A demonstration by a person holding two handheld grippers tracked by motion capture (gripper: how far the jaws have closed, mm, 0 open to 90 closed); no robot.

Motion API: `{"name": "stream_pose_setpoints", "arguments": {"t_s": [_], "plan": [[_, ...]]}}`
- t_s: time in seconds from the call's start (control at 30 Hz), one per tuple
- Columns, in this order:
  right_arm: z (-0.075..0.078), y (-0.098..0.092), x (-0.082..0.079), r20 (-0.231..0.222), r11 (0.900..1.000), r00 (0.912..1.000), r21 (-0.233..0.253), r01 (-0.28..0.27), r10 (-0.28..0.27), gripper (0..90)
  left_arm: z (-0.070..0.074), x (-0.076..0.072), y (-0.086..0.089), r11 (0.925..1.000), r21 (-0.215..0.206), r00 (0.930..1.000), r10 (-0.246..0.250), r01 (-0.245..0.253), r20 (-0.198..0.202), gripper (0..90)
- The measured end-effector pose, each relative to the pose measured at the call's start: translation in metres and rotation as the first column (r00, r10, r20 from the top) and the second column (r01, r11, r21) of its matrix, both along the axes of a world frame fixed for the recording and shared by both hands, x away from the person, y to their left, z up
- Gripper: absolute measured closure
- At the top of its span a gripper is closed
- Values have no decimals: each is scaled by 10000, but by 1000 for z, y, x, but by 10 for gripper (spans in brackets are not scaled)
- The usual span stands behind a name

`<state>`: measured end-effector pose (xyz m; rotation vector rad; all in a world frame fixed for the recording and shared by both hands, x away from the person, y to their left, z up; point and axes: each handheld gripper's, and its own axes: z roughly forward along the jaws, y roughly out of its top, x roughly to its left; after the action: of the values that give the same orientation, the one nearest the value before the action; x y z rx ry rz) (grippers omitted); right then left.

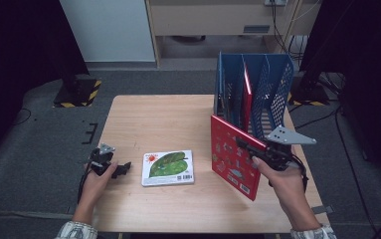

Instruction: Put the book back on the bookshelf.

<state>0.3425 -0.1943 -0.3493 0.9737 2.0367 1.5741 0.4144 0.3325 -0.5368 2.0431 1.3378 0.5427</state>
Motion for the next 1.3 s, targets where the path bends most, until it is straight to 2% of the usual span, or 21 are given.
{"name": "stream_pose_setpoints", "arguments": {"t_s": [0.4,0.77,1.0,1.3], "plan": [[12,-18,-4,-45,9992,9996,299,271,-270,789,0,0,0,10000,4,10000,11,-11,-7,0],[53,-24,0,159,9981,9985,345,510,-516,790,0,0,0,10000,7,10000,14,-14,-8,0],[77,-33,9,288,9953,9956,419,874,-886,790,0,0,0,10000,3,10000,16,-16,-7,0],[92,-41,21,553,9897,9883,247,1412,-1424,790,0,0,-1,10000,-38,10000,51,-51,18,0]]}}
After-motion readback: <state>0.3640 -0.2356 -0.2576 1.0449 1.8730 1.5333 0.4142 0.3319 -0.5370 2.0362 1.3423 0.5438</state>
